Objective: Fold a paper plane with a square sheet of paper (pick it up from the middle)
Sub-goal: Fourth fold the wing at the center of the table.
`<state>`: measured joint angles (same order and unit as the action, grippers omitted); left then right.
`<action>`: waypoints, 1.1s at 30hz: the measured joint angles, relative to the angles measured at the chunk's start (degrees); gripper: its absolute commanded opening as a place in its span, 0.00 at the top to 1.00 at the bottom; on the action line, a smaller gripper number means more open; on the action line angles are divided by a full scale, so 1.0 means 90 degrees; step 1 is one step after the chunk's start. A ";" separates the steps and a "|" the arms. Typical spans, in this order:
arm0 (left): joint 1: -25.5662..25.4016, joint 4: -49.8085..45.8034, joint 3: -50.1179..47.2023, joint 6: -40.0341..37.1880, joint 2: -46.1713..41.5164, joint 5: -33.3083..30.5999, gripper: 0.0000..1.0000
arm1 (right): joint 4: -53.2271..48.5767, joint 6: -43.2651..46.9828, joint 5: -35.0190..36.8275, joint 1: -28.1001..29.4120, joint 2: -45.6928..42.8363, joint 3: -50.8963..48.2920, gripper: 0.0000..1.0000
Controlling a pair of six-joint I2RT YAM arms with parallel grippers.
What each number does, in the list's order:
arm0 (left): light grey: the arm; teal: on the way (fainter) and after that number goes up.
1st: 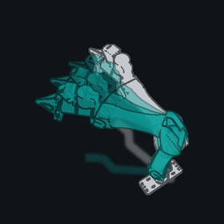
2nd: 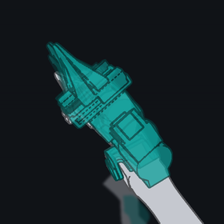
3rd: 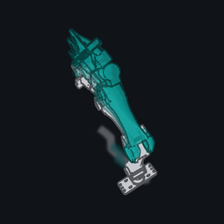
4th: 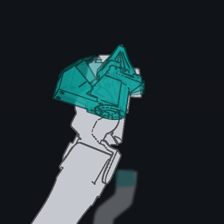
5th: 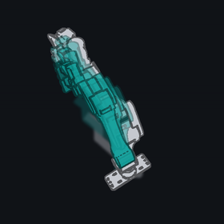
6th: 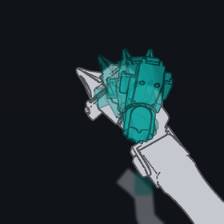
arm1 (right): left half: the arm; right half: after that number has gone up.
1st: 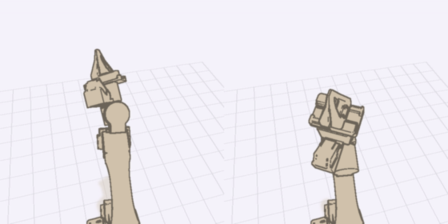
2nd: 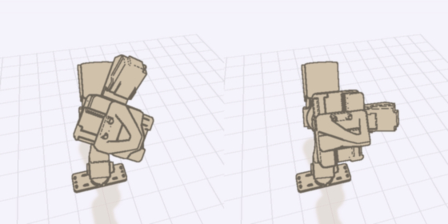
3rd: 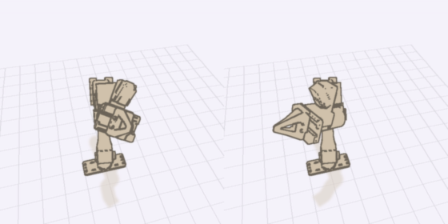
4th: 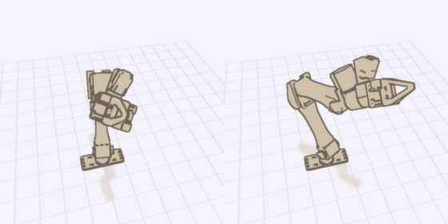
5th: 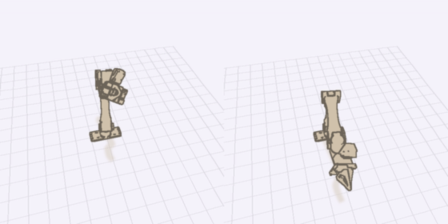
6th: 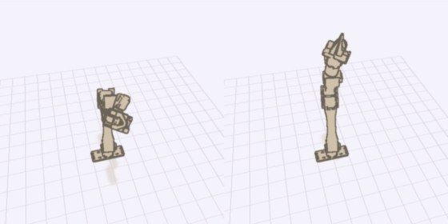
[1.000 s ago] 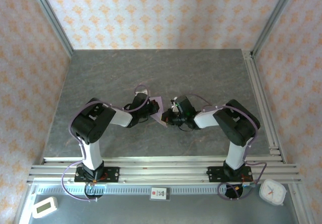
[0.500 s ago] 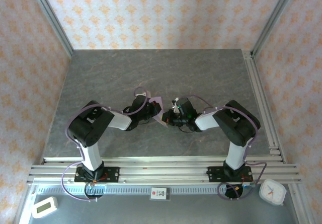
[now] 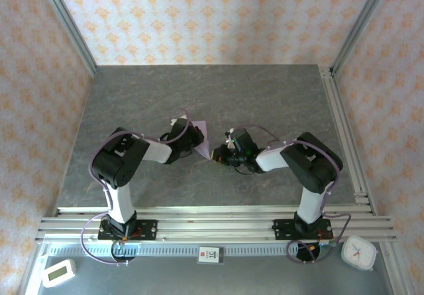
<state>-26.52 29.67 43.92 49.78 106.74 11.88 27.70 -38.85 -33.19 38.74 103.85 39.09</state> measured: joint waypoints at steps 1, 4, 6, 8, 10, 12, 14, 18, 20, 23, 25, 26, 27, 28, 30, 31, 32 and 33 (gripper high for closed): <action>0.0061 -0.0066 0.0073 -0.0046 0.0034 -0.0041 1.00 | 0.0002 0.0000 0.0000 0.0000 0.0005 0.0000 1.00; 0.0209 -0.0243 0.0328 -0.0209 0.0153 -0.0066 1.00 | 0.0034 -0.0005 -0.0005 0.0000 0.0022 -0.0015 1.00; 0.0245 -0.0316 0.0488 -0.0321 0.0272 -0.0066 1.00 | 0.0051 -0.0007 -0.0005 0.0000 0.0019 -0.0022 1.00; 0.0250 -0.0330 0.0556 -0.0403 0.0323 -0.0066 1.00 | 0.0097 -0.0007 -0.0005 0.0000 0.0000 -0.0051 1.00; 0.0250 -0.0318 0.0549 -0.0423 0.0323 -0.0058 1.00 | 0.0100 -0.0007 0.0002 0.0000 -0.0022 -0.0058 1.00; 0.0223 -0.0134 0.0430 -0.0420 0.0318 -0.0044 1.00 | 0.0083 -0.0002 0.0029 0.0002 -0.0058 -0.0070 1.00; 0.0148 0.0034 0.0253 -0.0420 0.0233 -0.0044 1.00 | -0.0012 0.0012 0.0078 0.0000 -0.0131 -0.0095 1.00; -0.0170 0.0032 -0.0160 -0.0517 -0.0124 0.0032 0.85 | -0.0444 0.0019 0.0216 -0.0114 -0.0571 -0.0347 1.00; -0.0265 -0.0049 -0.0265 -0.0634 -0.0301 0.0114 0.68 | -0.0719 0.0041 0.0253 -0.0223 -0.0784 -0.0452 1.00; -0.0272 -0.0333 -0.0282 -0.0860 -0.0758 0.0126 0.56 | -0.1132 0.0063 0.0362 -0.0389 -0.1081 -0.0563 1.00; -0.0257 -0.0520 -0.0279 -0.0993 -0.1188 0.0119 0.53 | -0.1355 0.0063 0.0444 -0.0466 -0.1256 -0.0624 1.00; -0.0257 -0.0610 -0.0279 -0.1042 -0.1404 0.0100 0.52 | -0.1450 0.0061 0.0493 -0.0495 -0.1338 -0.0658 1.00; -0.0257 -0.0721 -0.0279 -0.1071 -0.1647 0.0070 0.52 | -0.1508 0.0058 0.0537 -0.0517 -0.1406 -0.0692 1.00; -0.0262 -0.0828 -0.0279 -0.1090 -0.1836 0.0022 0.52 | -0.1545 0.0051 0.0556 -0.0522 -0.1472 -0.0729 1.00; -0.0282 -0.1105 -0.0279 -0.1098 -0.2249 -0.0148 0.54 | -0.1569 0.0015 0.0576 -0.0532 -0.1571 -0.0794 1.00; -0.0306 -0.1212 -0.0289 -0.1098 -0.2375 -0.0248 0.54 | -0.1569 0.0002 0.0576 -0.0532 -0.1596 -0.0811 1.00; -0.0347 -0.1370 -0.0316 -0.1095 -0.2538 -0.0413 0.54 | -0.1566 -0.0017 0.0573 -0.0532 -0.1613 -0.0831 1.00; -0.0401 -0.1513 -0.0359 -0.1098 -0.2674 -0.0563 0.54 | -0.1564 -0.0036 0.0573 -0.0532 -0.1625 -0.0845 0.97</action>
<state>-30.13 16.05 40.69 39.90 82.67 6.81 13.63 -39.18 -28.03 33.95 89.23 31.48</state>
